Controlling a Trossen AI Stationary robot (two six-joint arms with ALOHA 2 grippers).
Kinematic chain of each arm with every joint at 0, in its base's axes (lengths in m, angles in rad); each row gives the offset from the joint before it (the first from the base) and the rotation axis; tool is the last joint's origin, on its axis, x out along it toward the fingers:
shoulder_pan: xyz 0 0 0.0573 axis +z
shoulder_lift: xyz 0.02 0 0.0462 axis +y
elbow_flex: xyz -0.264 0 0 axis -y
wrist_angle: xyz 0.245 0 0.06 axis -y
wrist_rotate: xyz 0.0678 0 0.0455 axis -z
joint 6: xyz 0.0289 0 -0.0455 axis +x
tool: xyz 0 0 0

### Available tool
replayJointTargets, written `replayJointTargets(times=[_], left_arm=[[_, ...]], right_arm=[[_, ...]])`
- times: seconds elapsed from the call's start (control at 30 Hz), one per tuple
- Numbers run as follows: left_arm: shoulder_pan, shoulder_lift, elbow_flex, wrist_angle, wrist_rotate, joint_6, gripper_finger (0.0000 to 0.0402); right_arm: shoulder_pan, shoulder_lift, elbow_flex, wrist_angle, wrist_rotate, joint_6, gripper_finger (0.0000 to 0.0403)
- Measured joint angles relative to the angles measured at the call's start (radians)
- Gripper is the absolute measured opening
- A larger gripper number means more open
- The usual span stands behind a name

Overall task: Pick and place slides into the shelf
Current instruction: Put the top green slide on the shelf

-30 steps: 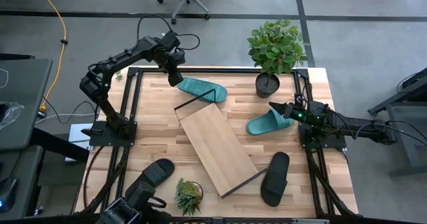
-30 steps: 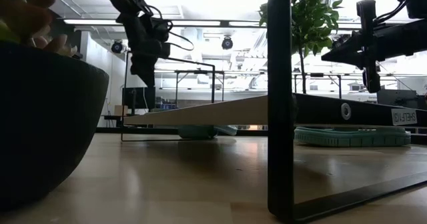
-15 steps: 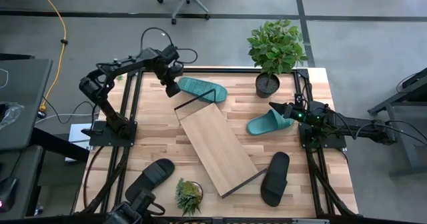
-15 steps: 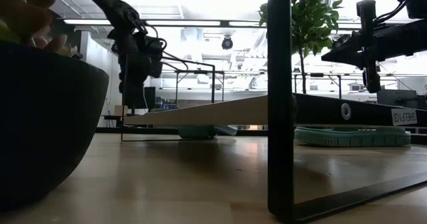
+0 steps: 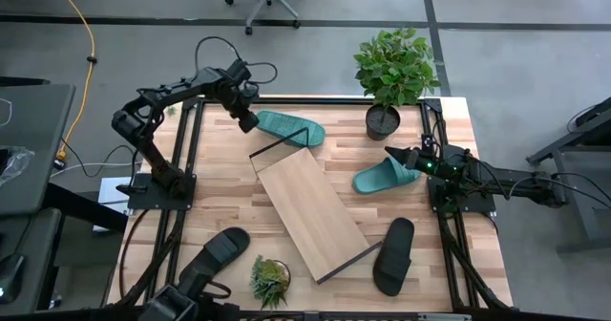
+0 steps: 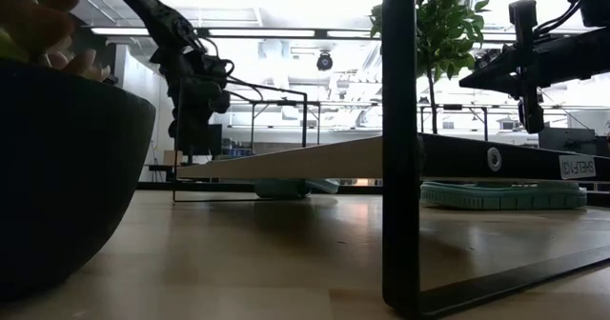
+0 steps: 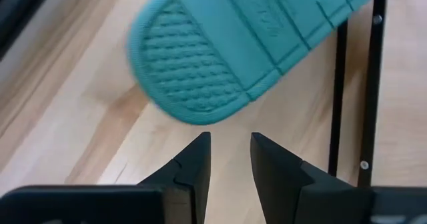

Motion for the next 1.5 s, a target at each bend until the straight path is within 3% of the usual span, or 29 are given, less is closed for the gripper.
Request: replayJointTargets(times=[0.27, 0.5, 1.23, 1.5], left_arm=[[0.089, -0.043, 0.000, 0.019, 0.113, 0.003, 0.0095], [0.097, -0.053, 0.000, 0.077, 0.191, -0.001, 0.0095], [0.163, -0.053, -0.002, 0.150, 0.208, -0.030, 0.0095], [0.161, -0.053, -0.117, 0.280, 0.198, -0.129, 0.0095]], right_arm=[[0.000, 0.000, 0.000, -0.002, 0.008, -0.009, 0.0000], [0.000, 0.000, 0.000, -0.009, 0.013, -0.014, 0.0000], [0.000, 0.000, 0.000, -0.008, 0.013, -0.011, 0.0000], [0.000, 0.000, 0.000, -0.008, 0.013, -0.010, 0.0000]])
